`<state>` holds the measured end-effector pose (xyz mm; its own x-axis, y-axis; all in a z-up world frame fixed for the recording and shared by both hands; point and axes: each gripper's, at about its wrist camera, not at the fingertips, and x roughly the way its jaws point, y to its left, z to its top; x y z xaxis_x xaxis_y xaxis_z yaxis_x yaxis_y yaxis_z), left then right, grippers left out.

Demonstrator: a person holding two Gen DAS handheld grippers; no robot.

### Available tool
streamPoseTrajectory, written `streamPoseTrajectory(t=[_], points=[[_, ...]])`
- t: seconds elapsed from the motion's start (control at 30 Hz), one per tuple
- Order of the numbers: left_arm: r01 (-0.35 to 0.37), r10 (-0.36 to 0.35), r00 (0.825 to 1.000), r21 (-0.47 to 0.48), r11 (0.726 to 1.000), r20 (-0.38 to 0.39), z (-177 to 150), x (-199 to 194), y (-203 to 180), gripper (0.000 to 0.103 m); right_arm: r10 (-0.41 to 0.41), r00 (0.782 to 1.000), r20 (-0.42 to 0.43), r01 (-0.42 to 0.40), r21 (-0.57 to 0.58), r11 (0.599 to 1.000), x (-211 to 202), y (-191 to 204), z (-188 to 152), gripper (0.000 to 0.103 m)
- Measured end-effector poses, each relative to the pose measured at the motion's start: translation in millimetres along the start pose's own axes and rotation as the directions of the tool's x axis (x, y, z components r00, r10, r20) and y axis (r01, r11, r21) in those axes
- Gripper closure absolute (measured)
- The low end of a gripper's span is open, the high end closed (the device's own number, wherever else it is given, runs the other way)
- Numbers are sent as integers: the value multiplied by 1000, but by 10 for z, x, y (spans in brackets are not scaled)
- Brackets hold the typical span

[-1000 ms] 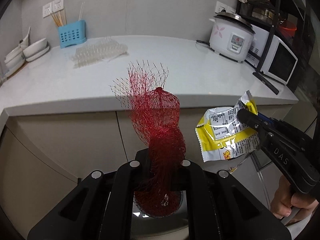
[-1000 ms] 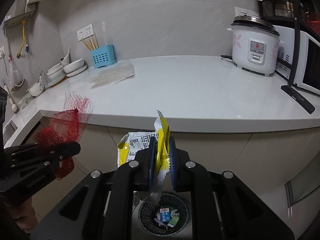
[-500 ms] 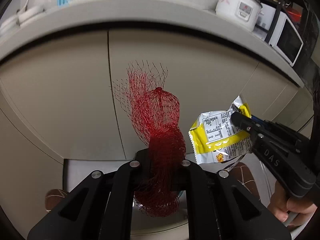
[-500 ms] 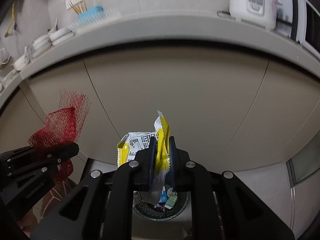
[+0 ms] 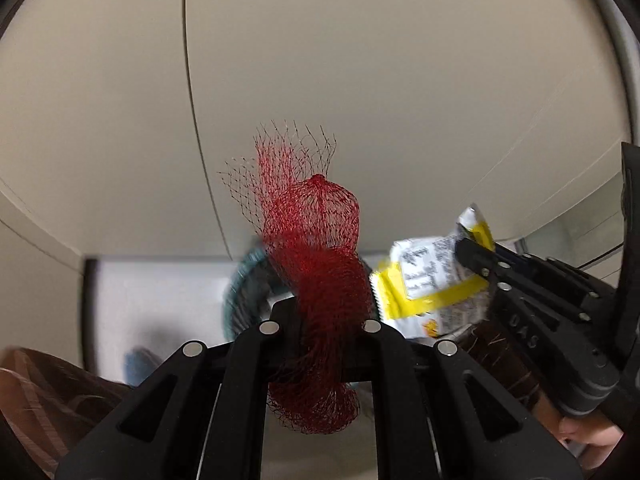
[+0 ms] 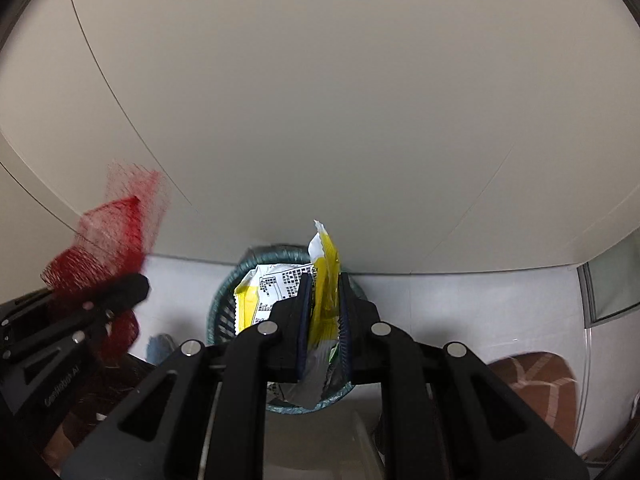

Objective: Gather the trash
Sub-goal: 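Carry the mesh net and snack wrapper down over the wastebasket with both tools, then open the left tool to drop the net while the right tool releases the wrapper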

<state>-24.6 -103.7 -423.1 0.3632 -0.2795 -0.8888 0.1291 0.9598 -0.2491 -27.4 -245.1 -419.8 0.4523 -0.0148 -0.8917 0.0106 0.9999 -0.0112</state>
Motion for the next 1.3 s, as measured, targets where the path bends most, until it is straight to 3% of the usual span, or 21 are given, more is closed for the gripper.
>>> streamPoseTrajectory(t=[0.17,0.47,0.63,0.7,0.77,0.87,1.0,1.3], points=[[-11,7,993,-35,999,-117,-144,667,234,95,-10,994,-109,11,8,1000,578,-1,-117,91],[-35,37,972,12,999,-230,-232,1316,343,93,-22,982,-187,18,-21,1000,967,31,-205,91],[-2,4,966,10,1000,-257,-276,1395,276,73,-22,978,-205,14,-37,999,1020,84,-209,91],[0,0,964,3,1000,-265,-282,1411,258,61,-20,977,-214,15,-23,1000,1058,71,-196,91],[-28,33,964,20,999,-263,-295,1420,234,60,-12,974,-224,11,-2,1000,1090,35,-175,91],[-62,64,967,16,998,-246,-260,1395,241,50,-4,972,-234,9,24,1000,1152,-41,-161,91],[-71,63,968,-24,997,-242,-206,1361,303,39,-7,969,-246,15,30,999,1231,-77,-159,91],[-40,30,976,-43,998,-214,-174,1288,337,23,-12,968,-252,22,36,999,1272,-96,-172,91]])
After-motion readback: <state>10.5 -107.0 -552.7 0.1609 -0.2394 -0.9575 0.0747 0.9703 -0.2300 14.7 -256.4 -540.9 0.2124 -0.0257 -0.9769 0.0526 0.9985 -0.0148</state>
